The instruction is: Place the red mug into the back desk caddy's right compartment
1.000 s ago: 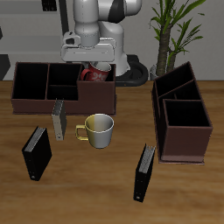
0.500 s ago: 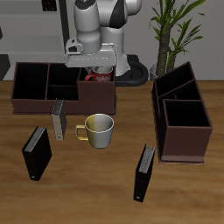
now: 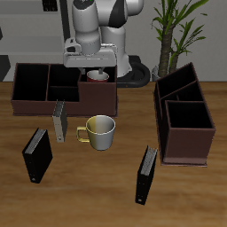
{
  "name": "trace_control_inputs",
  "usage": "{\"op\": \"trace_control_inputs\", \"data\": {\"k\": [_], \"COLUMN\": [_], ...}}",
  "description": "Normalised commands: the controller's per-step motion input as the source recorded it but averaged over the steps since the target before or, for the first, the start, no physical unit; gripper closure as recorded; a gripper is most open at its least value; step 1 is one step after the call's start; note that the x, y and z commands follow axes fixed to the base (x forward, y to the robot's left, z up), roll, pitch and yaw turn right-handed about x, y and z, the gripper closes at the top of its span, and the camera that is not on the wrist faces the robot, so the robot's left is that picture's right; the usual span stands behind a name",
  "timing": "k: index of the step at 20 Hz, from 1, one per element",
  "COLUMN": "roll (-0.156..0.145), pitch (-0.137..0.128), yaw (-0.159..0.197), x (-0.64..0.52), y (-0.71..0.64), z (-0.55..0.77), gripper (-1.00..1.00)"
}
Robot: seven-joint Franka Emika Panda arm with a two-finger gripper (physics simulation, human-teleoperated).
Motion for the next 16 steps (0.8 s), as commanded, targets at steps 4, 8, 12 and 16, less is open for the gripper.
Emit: {"op": "trace_control_inputs", "data": {"k": [4, 8, 12, 16], "roll": [0.016, -0.025, -0.04, -0.059], "pitch": [0.001, -0.035, -0.023, -0.006], "yaw": [-0.003, -0.018, -0.009, -0.007], "x": [-0.01, 0.19, 0.36, 0.4], "y": [0.01, -0.14, -0.17, -0.2], "z": [0.08, 0.27, 0.29, 0.21], "gripper": [-1.0, -1.0, -1.0, -1.0]}}
